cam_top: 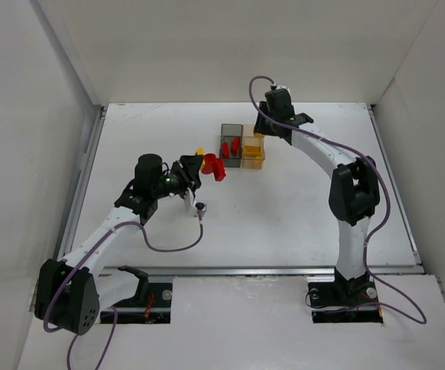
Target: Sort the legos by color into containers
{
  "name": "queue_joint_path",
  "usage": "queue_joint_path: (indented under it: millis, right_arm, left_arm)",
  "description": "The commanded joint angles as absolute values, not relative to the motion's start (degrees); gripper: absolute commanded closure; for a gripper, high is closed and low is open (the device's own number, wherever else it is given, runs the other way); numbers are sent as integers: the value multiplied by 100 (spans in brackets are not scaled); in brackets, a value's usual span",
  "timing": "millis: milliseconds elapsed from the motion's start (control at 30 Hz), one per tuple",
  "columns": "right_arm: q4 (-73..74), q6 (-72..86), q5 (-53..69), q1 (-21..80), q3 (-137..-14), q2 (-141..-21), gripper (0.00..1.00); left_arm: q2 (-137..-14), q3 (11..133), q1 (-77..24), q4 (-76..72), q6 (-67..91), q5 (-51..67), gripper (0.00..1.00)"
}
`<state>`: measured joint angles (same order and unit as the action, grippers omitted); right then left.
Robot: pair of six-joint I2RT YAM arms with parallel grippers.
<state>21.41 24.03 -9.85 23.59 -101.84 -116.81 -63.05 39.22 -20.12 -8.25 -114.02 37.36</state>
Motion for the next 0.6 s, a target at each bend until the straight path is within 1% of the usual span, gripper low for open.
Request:
queue_joint_path:
  millis: [0,67,100,167,200,300,333,400,467,500,533,567]
  right_arm:
    - [2373,2663,-854,2329,-10687,-11909,66]
    - [2373,2541,-397,2329,-10758,-11987,55]
    - [2495,2540,-291,2329,-10854,-12058,44]
    - [2645,2488,-220,2329,-10959,-12059,37]
    - [2706,2487,-220,2329,-10960,-12059,28]
    - [2760,2426,-456,2329,-10899,-11849,16]
    - [2760,2426,-518,2329,-10846,-11787,13]
    - [2760,2286,-519,2329,-10846,-11638,13]
    - [2585,1944,-126,2381,-10750,-11269,13]
    - [2427,1751,68,2434,-10453,-11076,13]
    - [2226,1297,331,2435,-10233,-10648,12]
    - [1806,1048,673,2522,-9996,-10426,7]
  left_arm:
    - [-6144,3894,-1995,-1116,-13527,3788,100]
    - [-6144,3894,-1995,-1116,-13526,3788,100]
    - [-6144,3894,-1995,-1116,-13526,3788,100]
    - [-6144,3894,-1995,-1116,-13526,3788,100]
    - [-6144,3894,-1995,-1116,-13526,3788,100]
    - [-6144,3894,-1995,-1116,-13579,3788,100]
    - [-6144,3894,-1995,-1116,-13579,3788,100]
    - [-6196,3894,-1995,-1116,-13579,3788,100]
    - [-6196,3894,-1995,-1116,-13579,3788,100]
    - [-6196,3894,-1995,-1255,-13527,3788,100]
    - [-6196,3894,-1995,-1335,-13413,3788,100]
    - [-6196,3894,-1995,-1414,-13108,3788,100]
